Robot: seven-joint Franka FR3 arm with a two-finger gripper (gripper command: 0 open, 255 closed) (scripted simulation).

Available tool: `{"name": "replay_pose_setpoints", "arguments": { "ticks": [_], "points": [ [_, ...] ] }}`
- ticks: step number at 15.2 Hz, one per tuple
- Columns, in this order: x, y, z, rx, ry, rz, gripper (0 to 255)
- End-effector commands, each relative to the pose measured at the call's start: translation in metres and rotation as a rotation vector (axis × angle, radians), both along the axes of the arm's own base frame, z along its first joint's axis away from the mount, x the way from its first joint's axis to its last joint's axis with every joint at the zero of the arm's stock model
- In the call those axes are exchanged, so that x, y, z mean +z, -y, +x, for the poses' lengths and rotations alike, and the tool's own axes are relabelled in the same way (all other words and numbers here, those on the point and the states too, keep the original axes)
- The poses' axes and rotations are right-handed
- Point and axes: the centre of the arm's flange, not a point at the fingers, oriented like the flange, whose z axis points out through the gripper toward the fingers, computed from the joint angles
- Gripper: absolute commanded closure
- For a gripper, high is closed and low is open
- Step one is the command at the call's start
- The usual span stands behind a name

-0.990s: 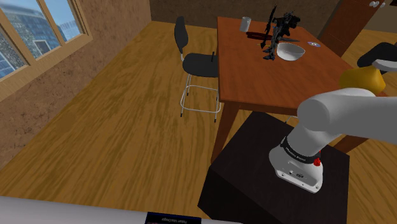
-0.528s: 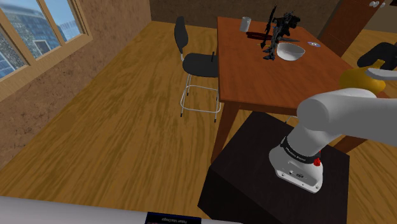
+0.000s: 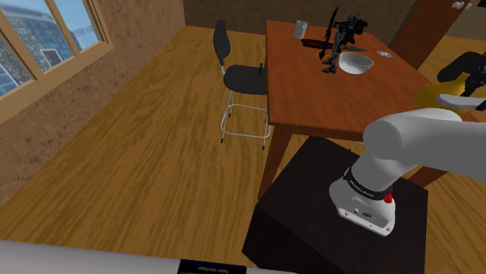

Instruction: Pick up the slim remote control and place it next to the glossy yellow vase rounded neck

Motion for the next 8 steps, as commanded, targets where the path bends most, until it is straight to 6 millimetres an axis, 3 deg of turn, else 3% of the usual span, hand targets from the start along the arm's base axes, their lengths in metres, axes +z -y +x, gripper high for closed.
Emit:
{"name": "replay_pose_setpoints", "arguments": {
  "ticks": [1, 8],
  "points": [
    [-0.011, -0.001, -0.001, 0.000, 0.000, -0.001, 255],
    [-0.048, -0.001, -0.001, 0.000, 0.000, -0.001, 255]
  ]
}}
